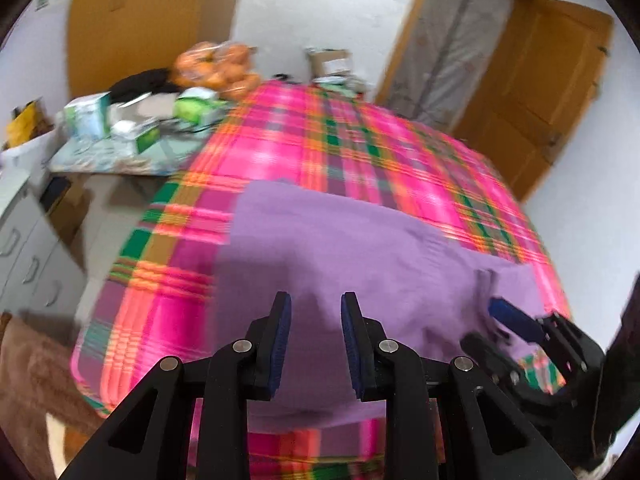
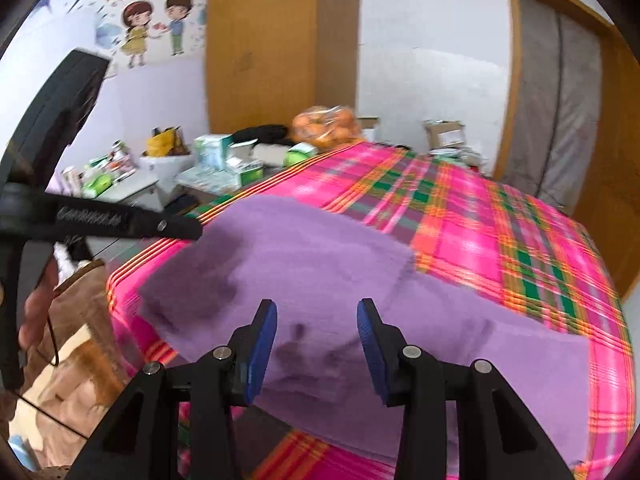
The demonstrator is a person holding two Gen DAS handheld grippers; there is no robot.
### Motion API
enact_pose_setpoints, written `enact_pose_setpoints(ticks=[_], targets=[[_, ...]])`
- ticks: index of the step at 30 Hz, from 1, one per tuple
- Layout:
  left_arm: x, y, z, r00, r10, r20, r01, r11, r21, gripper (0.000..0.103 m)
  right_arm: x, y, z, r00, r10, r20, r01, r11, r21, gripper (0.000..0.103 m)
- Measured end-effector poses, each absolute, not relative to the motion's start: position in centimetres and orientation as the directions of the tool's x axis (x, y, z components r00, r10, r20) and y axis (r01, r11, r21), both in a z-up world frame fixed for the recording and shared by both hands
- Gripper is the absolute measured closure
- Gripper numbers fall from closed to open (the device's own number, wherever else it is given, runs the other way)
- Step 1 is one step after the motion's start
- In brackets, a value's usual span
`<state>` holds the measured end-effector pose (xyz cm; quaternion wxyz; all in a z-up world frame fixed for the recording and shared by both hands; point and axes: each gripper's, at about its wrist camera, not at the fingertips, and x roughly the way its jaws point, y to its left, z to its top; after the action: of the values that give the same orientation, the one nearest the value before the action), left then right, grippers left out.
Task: Fold clothes
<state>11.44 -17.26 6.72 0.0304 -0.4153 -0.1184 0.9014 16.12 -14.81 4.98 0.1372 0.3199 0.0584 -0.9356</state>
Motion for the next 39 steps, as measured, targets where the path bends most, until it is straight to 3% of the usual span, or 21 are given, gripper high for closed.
enact_pose_setpoints(ticks=[17, 22, 28, 39], targets=[[7.7, -22.3, 3.6, -0.601, 0.051, -0.797, 0.094, -0.986, -0.134, 0.076, 13.7, -25.3, 1.2, -0.593, -0.444, -0.672, 0.546, -0.835, 0.070, 0.050], [6.6, -23.3, 2.6, -0.582, 0.024, -0.813, 0.109, -0.988, -0.107, 0.076, 13.6, -27.6, 0.0, -0.588, -0.405, -0.700, 0.558, -0.830, 0.011, 0.044], [5.6, -23.7, 2.0, -0.559, 0.092, -0.824, 0.087, -0.982, -0.168, 0.076, 14.4, -29.8, -1.0, -0.651, -0.306, -0.694, 0.549, -0.821, -0.153, 0.041], [3.5, -23.2, 0.8, -0.513, 0.120, -0.850, 0.052, -0.984, -0.170, 0.076, 13.8, -29.1, -1.2, -0.647, -0.311, -0.696, 0.527, -0.842, -0.113, 0.041]])
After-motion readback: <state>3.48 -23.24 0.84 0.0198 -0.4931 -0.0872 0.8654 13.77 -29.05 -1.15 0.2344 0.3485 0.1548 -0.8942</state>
